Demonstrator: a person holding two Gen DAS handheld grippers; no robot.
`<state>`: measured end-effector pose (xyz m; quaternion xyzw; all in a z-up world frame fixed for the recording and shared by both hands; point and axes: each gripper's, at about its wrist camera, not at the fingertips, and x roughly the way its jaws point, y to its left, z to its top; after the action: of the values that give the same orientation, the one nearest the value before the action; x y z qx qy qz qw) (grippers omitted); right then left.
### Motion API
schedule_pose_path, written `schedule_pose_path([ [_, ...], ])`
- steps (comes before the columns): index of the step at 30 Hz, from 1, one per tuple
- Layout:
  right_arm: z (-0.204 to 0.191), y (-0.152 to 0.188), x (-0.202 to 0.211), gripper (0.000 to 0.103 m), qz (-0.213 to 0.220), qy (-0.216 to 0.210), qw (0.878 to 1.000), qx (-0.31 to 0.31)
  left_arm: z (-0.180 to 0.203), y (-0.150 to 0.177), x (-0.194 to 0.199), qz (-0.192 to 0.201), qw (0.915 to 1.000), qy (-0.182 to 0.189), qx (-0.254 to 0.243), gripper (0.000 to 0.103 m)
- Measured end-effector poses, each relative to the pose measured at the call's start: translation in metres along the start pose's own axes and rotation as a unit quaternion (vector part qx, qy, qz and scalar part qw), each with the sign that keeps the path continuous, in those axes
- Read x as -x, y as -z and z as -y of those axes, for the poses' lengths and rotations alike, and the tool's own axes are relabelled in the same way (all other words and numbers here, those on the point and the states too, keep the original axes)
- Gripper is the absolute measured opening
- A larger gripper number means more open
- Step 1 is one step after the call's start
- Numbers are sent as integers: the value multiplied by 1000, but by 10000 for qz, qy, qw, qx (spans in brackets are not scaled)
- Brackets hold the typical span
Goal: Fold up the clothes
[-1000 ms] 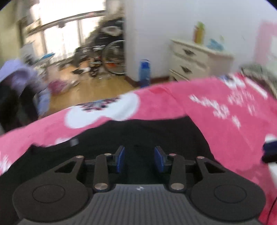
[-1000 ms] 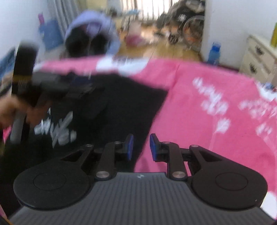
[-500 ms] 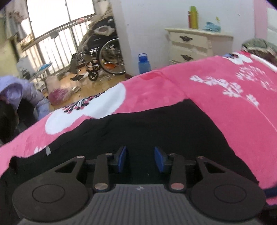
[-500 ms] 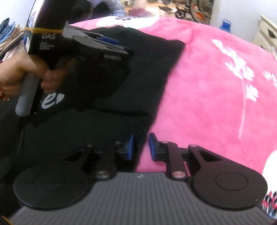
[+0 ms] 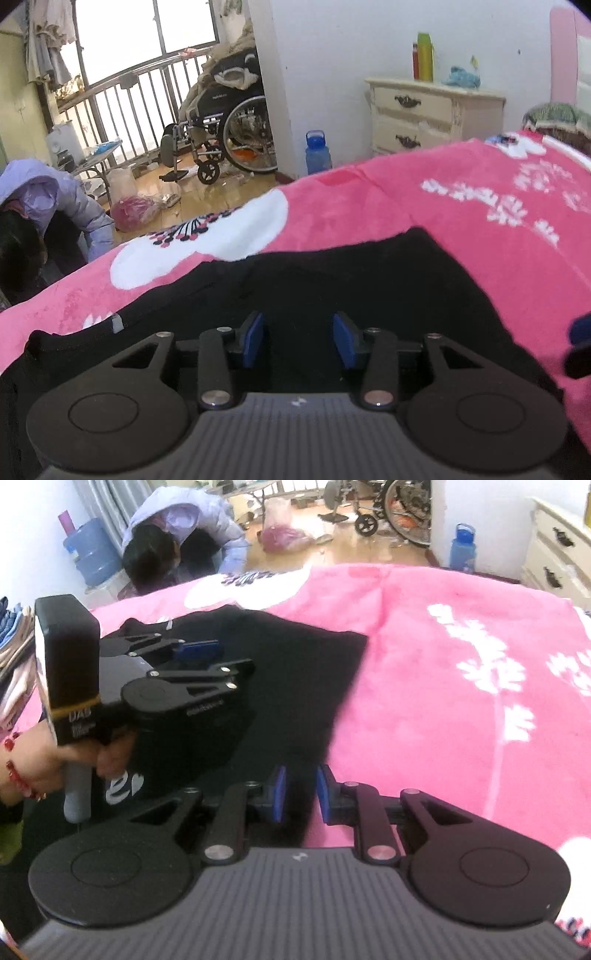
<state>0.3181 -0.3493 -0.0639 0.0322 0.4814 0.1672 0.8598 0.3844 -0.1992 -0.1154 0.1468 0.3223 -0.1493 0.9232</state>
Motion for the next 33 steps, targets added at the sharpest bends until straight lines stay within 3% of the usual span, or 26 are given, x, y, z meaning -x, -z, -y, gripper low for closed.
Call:
schedule_pose_path([
  [4,-3,16,-26,17,-421,-85,9990,-112,0,1,-6,14,9998,-121,144,47],
  [11,-1,33,-6,16,-876,-57,9961,49,-3,2,-13,45,9992,-146,360,49],
  [18,15,-29,3,17,181,446,9987,168,-7,4,11,222,9997,-35,106,49],
  [21,21,-55,-23,17,366,281,9989,-53,-7,13,41,409,9987,265,-175,50],
  [27,34,-80,-83,16,118,214,9986,-478,17,42,74,266,9861,1443,-777,50],
  [33,49,-89,-91,15,444,218,9933,-1041,31,64,67,20,9838,1568,-870,50],
])
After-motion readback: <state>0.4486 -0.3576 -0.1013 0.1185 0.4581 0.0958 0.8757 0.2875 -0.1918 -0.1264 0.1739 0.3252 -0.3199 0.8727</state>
